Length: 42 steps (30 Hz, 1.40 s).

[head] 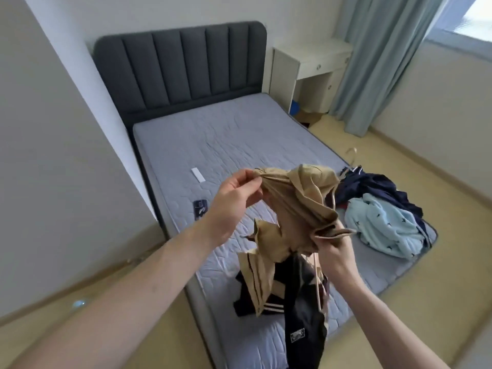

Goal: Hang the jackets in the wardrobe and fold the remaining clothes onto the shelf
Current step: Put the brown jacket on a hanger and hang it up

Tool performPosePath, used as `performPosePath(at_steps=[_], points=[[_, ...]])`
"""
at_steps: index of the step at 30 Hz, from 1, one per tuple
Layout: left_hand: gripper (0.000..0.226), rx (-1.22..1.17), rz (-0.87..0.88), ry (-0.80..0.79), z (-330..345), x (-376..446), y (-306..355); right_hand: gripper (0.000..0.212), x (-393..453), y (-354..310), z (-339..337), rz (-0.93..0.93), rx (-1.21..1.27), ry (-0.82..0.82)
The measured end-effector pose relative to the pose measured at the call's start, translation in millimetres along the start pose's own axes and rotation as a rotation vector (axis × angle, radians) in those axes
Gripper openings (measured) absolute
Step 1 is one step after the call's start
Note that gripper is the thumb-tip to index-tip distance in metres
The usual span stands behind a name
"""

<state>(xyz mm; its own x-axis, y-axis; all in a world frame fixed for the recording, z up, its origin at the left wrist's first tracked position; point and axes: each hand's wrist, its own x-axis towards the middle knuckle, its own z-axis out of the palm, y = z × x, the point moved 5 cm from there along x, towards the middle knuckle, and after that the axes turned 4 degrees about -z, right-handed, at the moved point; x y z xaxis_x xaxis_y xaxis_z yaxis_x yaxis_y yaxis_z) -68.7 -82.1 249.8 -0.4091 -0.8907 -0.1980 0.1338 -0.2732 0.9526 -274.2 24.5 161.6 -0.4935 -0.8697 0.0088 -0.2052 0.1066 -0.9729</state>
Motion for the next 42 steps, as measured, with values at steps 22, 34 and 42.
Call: performPosePath(at_steps=[22,34,42], points=[[0.035,0.819,0.140,0.025,-46,-117,-83,0.002,10,-207,65,-0.016,0.517,-0.047],[0.024,0.245,0.028,0.281,-124,-110,70,0.059,-26,-87,46,0.070,-0.255,-0.150],[0.034,0.046,-0.213,0.311,-118,-115,79,0.056,-106,-115,93,0.000,0.001,-0.411]])
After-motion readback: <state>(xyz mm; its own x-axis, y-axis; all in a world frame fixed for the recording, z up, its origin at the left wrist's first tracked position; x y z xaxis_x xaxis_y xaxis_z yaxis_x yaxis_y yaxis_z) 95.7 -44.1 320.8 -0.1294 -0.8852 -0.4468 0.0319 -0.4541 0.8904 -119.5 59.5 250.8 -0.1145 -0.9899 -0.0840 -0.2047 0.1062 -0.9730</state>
